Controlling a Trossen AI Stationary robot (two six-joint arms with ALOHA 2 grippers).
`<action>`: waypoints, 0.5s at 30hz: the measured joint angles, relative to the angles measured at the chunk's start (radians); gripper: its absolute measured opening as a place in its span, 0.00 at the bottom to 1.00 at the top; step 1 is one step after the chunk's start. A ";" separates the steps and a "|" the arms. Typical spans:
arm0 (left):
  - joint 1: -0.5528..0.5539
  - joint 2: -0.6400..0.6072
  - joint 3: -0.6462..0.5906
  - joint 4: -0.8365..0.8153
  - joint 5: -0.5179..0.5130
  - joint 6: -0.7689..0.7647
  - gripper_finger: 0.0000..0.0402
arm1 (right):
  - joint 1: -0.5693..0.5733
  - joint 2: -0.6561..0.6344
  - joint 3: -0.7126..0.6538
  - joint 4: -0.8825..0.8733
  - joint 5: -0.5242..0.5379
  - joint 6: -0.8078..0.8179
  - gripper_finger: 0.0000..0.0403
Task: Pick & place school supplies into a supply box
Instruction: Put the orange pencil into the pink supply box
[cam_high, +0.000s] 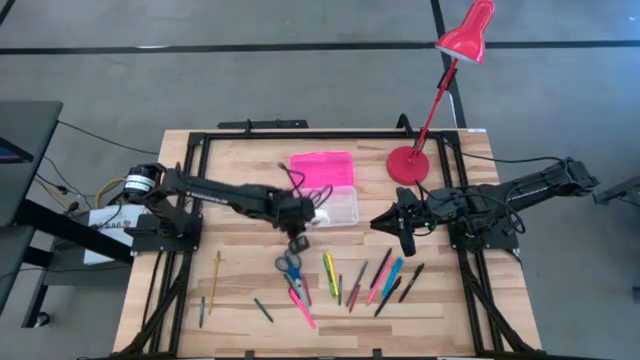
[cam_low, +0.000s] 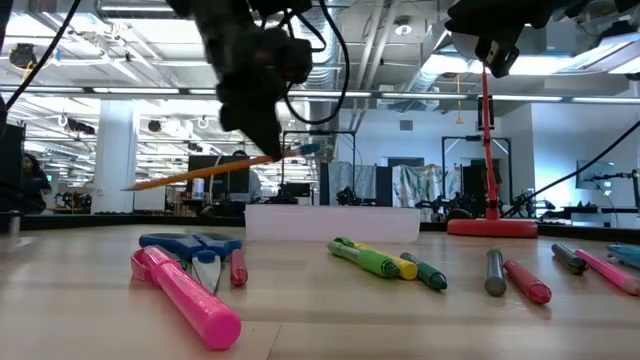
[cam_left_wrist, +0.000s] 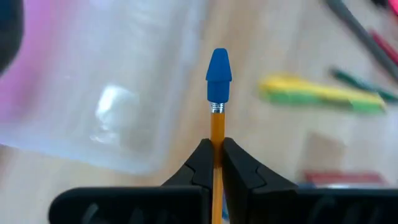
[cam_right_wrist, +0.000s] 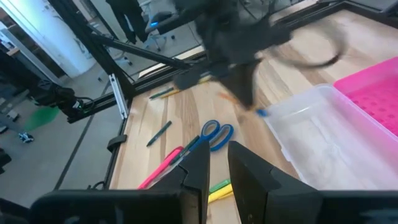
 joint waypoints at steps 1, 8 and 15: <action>0.021 0.000 0.004 0.014 -0.015 0.008 0.00 | 0.000 0.000 0.000 0.000 0.000 0.000 0.13; 0.158 0.000 0.004 0.155 -0.003 0.016 0.00 | 0.000 0.000 0.000 0.002 0.000 0.008 0.13; 0.218 0.010 0.004 0.291 0.033 0.001 0.00 | 0.000 0.000 0.000 0.002 0.000 0.008 0.13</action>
